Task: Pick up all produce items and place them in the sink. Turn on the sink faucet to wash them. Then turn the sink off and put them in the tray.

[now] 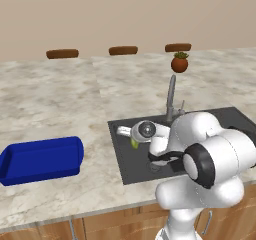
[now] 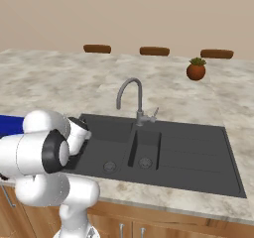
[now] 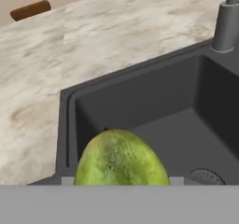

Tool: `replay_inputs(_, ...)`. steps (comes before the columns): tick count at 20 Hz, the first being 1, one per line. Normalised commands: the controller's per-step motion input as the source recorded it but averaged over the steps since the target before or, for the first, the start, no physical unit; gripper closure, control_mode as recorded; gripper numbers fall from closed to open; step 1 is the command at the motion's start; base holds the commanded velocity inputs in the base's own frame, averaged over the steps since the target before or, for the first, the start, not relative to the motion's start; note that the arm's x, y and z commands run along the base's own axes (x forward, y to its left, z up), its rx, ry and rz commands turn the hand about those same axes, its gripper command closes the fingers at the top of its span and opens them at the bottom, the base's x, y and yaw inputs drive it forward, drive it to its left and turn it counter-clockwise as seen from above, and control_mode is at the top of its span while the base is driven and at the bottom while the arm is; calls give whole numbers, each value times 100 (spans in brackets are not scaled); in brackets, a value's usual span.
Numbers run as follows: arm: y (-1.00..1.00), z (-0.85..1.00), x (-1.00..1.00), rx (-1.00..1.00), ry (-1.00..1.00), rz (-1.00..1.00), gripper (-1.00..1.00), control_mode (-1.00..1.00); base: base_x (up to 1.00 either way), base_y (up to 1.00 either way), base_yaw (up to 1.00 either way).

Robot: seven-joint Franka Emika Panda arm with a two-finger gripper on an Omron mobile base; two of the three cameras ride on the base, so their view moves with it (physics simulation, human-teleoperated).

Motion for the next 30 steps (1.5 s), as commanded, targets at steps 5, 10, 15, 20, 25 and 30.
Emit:
replay_inputs(5, 39, 88, 0, 0, 5, 0, 100, -100, 0, 0, 0)
replay_inputs(10, 48, 74, 0, 0, 12, 0, 100, -100, 0, 0, 0)
replay_inputs(15, 57, 64, 0, 0, 17, 0, 100, -100, 0, 0, 0)
replay_inputs(20, 63, 17, 0, -1, 16, 0, 100, -100, 0, 0, 0)
replay_inputs(25, 68, 0, 0, -2, 15, 0, 100, -100, 0, 0, 0)
replay_inputs(30, 39, -16, -14, -2, 9, 2, 100, -100, 0, 0, 0)
